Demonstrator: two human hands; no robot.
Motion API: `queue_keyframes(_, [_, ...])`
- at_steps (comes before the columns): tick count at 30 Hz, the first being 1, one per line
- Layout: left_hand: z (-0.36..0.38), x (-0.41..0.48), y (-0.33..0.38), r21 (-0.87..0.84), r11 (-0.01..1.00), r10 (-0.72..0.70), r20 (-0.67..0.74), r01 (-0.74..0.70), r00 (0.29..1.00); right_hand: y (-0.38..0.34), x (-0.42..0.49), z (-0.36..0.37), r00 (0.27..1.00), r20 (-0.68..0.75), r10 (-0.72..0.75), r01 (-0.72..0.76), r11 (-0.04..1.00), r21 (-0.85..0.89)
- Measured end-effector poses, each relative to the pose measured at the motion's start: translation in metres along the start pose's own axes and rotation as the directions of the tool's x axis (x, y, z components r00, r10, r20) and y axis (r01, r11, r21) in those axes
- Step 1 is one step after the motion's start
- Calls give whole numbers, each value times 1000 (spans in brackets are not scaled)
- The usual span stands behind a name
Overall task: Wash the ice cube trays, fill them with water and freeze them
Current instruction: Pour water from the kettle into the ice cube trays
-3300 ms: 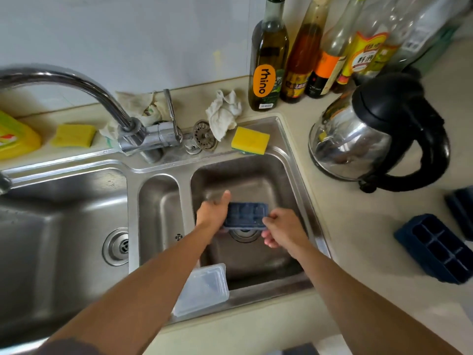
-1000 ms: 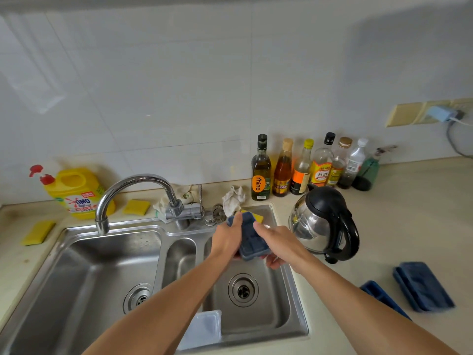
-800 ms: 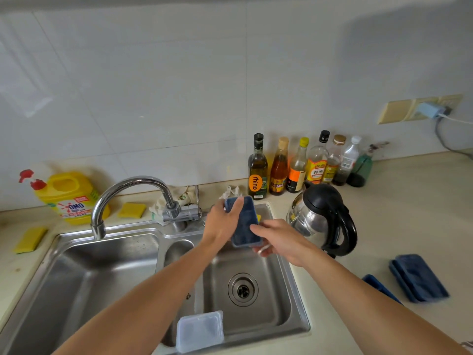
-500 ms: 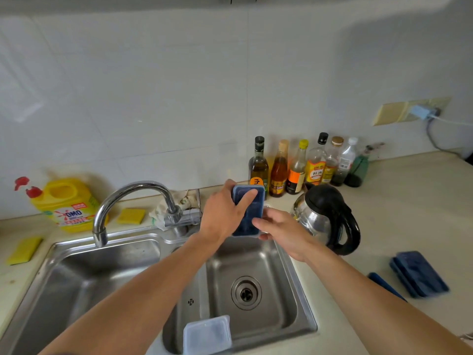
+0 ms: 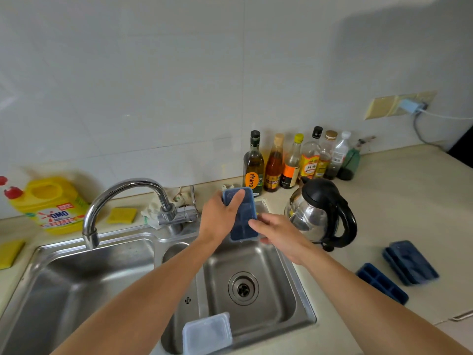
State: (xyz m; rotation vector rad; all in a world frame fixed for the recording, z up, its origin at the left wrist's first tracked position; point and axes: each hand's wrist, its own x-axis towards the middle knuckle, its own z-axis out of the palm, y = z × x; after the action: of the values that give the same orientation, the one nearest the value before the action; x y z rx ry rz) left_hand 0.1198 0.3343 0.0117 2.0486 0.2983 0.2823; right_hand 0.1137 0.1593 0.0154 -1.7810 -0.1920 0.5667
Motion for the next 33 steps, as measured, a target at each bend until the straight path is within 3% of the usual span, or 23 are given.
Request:
queue_keyframes(3, [12,0,-8,-137,942,-300,65,306,952,6,-1,-4,997,37,71,-72,997,9])
queue_keyframes(6, [28,-11,-2,-240,760,-564,218,604,797,13,-3,-14,993,21,118,-118,993,0])
queue_keyframes(9, [50,-30,8,-340,537,-649,418,772,635,19,-10,-32,979,-33,199,-200,979,-33])
queue_keyframes(13, [85,-52,35,-271,492,-683,469,827,560,33,-29,-71,967,-52,248,-251,967,-49])
queue_keyframes(16, [122,-68,57,-210,523,-694,458,826,556,47,-50,-114,969,-18,247,-248,965,-86])
queue_keyframes(20, [185,-91,80,-151,641,-639,438,753,632,79,-85,-181,967,-1,253,-253,965,-61])
queue_keyframes(24, [257,-123,105,-208,666,-545,519,716,658,123,-121,-252,951,-99,292,-290,956,35])
queue_keyframes(27, [309,-145,122,-154,732,-475,583,664,659,151,-143,-303,931,-191,312,-304,950,68])
queue_keyframes(33, [375,-159,143,-138,785,-438,564,603,700,183,-160,-358,902,-284,324,-327,944,38])
